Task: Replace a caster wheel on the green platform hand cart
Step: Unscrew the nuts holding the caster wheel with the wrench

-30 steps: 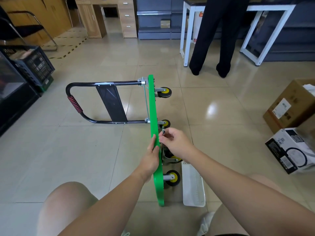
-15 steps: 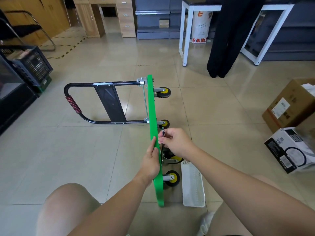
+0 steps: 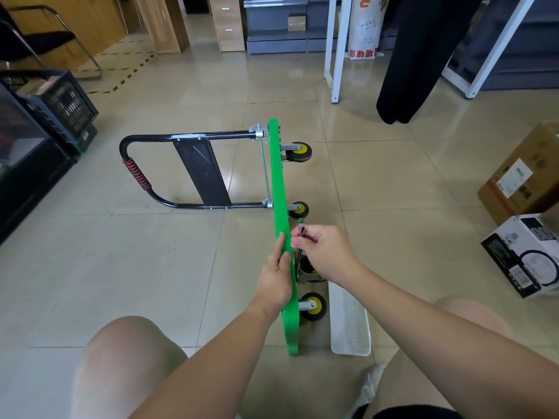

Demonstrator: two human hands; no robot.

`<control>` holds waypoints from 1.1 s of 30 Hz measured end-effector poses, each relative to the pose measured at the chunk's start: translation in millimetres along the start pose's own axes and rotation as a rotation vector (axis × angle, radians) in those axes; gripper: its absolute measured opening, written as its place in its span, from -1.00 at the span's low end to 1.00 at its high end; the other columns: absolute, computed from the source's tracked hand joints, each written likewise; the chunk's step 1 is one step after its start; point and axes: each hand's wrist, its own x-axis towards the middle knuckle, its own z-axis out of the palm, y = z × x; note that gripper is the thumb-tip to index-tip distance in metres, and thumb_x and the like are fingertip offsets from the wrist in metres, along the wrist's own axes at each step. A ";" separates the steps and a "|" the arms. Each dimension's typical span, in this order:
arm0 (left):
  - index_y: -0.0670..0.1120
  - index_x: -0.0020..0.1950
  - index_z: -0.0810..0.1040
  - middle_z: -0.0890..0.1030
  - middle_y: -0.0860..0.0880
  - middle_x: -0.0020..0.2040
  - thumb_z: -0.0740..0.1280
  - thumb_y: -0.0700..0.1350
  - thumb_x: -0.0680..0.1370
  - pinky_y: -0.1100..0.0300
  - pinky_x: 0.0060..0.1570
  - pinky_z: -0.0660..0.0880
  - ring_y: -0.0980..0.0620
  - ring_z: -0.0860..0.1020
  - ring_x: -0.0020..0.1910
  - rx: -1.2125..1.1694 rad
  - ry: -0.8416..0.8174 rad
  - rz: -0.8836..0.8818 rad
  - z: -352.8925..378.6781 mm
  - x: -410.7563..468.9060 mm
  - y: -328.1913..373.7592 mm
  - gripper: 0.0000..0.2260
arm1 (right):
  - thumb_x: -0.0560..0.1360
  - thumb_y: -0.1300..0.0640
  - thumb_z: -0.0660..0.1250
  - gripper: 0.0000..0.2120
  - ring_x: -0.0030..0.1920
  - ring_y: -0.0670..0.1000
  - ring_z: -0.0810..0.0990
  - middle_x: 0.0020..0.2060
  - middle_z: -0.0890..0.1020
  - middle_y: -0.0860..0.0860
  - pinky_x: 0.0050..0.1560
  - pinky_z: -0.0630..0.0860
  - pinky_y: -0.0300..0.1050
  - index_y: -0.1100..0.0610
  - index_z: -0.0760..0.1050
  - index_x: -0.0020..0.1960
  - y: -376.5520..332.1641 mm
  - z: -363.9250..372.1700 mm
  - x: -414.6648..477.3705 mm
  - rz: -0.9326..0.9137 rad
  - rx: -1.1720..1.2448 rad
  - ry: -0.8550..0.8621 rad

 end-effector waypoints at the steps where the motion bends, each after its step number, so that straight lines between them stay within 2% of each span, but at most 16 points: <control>1: 0.29 0.59 0.26 0.47 0.17 0.47 0.07 -0.06 0.75 0.01 0.50 0.35 0.13 0.45 0.42 0.001 0.002 -0.003 0.0 0.0 1.2 -0.57 | 0.56 0.15 0.38 -0.68 -0.03 0.05 0.71 -0.21 0.72 -0.17 0.11 0.63 0.14 -0.27 0.64 -0.20 0.2 0.3 -1.1 -0.005 -0.002 0.007; 3: 0.29 0.58 0.26 0.47 0.16 0.48 0.08 -0.06 0.75 0.03 0.51 0.33 0.15 0.45 0.42 -0.009 0.011 -0.007 -0.1 0.3 2.6 -0.58 | 0.55 0.16 0.39 -0.68 -0.07 0.07 0.71 -0.22 0.72 -0.15 0.10 0.63 0.17 -0.27 0.64 -0.20 3.4 1.8 -3.2 -0.015 0.008 0.020; 4: 0.33 0.56 0.26 0.46 0.16 0.48 0.09 -0.05 0.74 0.04 0.51 0.33 0.16 0.45 0.42 -0.012 0.015 -0.015 0.0 0.4 2.2 -0.58 | 0.55 0.17 0.40 -0.67 -0.10 0.01 0.69 -0.23 0.71 -0.17 0.10 0.63 0.14 -0.27 0.64 -0.20 4.5 2.6 -6.0 -0.022 0.018 0.032; 8: 0.64 0.29 0.29 0.49 0.20 0.46 0.14 0.14 0.62 -0.03 0.50 0.35 0.15 0.46 0.43 -0.028 0.027 -0.012 -0.1 2.5 -2.0 -0.61 | 0.55 0.17 0.42 -0.73 -0.17 -0.22 0.61 -0.24 0.69 -0.25 -0.01 0.55 -0.21 -0.21 0.64 -0.18 7.6 4.6 -21.3 -0.061 0.043 0.047; 12: 0.64 0.31 0.29 0.49 0.16 0.46 0.15 0.13 0.63 -0.03 0.51 0.35 0.15 0.46 0.43 -0.048 -0.006 -0.006 0.0 2.9 -2.6 -0.61 | 0.54 0.16 0.43 -0.80 0.00 -0.18 0.67 -0.10 0.73 -0.20 0.11 0.59 -0.17 -0.16 0.67 -0.09 12.0 7.4 -32.0 -0.082 0.087 0.091; 15: 0.62 0.32 0.27 0.55 0.13 0.41 0.16 0.08 0.68 -0.03 0.50 0.35 0.13 0.50 0.39 -0.051 -0.006 -0.020 0.6 2.3 -2.4 -0.60 | 0.54 0.19 0.43 -0.76 -0.02 -0.09 0.69 -0.13 0.74 -0.14 -0.06 0.59 -0.30 -0.16 0.66 -0.13 16.6 11.9 -41.3 -0.077 0.142 0.139; 16: 0.58 0.37 0.26 0.57 0.13 0.39 0.16 0.05 0.70 -0.02 0.51 0.34 0.13 0.51 0.38 -0.055 -0.006 -0.028 0.5 2.4 -1.9 -0.60 | 0.54 0.21 0.43 -0.73 -0.03 -0.07 0.69 -0.15 0.73 -0.15 -0.06 0.58 -0.30 -0.18 0.65 -0.15 18.2 13.0 -42.9 -0.090 0.143 0.150; 20: 0.33 0.58 0.20 0.61 0.14 0.32 0.13 0.00 0.74 0.01 0.52 0.33 0.14 0.52 0.38 -0.047 -0.025 -0.046 -3.3 -0.6 0.5 -0.57 | 0.53 0.21 0.43 -0.74 -0.01 -0.13 0.67 -0.12 0.73 -0.17 0.18 0.58 -0.09 -0.17 0.66 -0.10 18.2 11.1 -41.6 -0.112 0.112 0.084; 22: 0.29 0.60 0.17 0.57 0.11 0.38 0.10 -0.02 0.75 0.01 0.53 0.30 0.12 0.48 0.41 -0.032 -0.024 -0.031 -7.4 -2.1 1.2 -0.57 | 0.52 0.21 0.44 -0.76 0.01 -0.14 0.68 -0.10 0.73 -0.16 0.19 0.58 -0.09 -0.16 0.68 -0.08 12.1 6.7 -36.6 -0.097 0.075 0.017; 25: 0.28 0.62 0.12 0.38 0.05 0.55 0.04 -0.03 0.76 0.00 0.56 0.25 0.08 0.36 0.50 0.007 -0.049 -0.011 -9.9 -2.7 4.3 -0.57 | 0.52 0.21 0.45 -0.80 0.00 -0.11 0.69 -0.09 0.73 -0.17 0.15 0.59 -0.15 -0.09 0.69 -0.03 -1.1 -4.8 -25.3 -0.123 0.060 -0.019; 28: 0.34 0.61 0.09 0.33 0.05 0.58 0.00 0.00 0.76 -0.06 0.55 0.27 0.00 0.34 0.52 0.022 -0.066 -0.050 -8.1 -4.1 6.7 -0.57 | 0.53 0.21 0.43 -0.81 -0.05 -0.09 0.71 -0.16 0.73 -0.14 0.07 0.62 -0.17 -0.09 0.66 -0.09 -9.2 -14.8 -12.1 -0.098 0.071 0.028; 31: 0.47 0.55 0.09 0.34 0.07 0.56 -0.02 0.06 0.75 -0.12 0.49 0.34 -0.04 0.39 0.46 0.014 -0.064 -0.115 -7.6 -4.1 8.9 -0.58 | 0.56 0.24 0.39 -0.83 -0.05 -0.04 0.72 -0.17 0.72 -0.07 0.09 0.65 -0.03 -0.02 0.65 -0.09 -11.5 -16.6 5.3 -0.007 0.138 -0.001; 33: 0.49 0.54 0.10 0.45 0.11 0.44 -0.01 0.05 0.74 -0.12 0.42 0.42 0.01 0.48 0.33 -0.018 -0.062 -0.139 -7.9 -3.3 11.4 -0.57 | 0.57 0.23 0.38 -0.84 -0.07 -0.01 0.71 -0.19 0.72 -0.04 0.09 0.66 0.04 0.00 0.64 -0.09 -12.0 -16.7 17.0 0.024 0.145 -0.029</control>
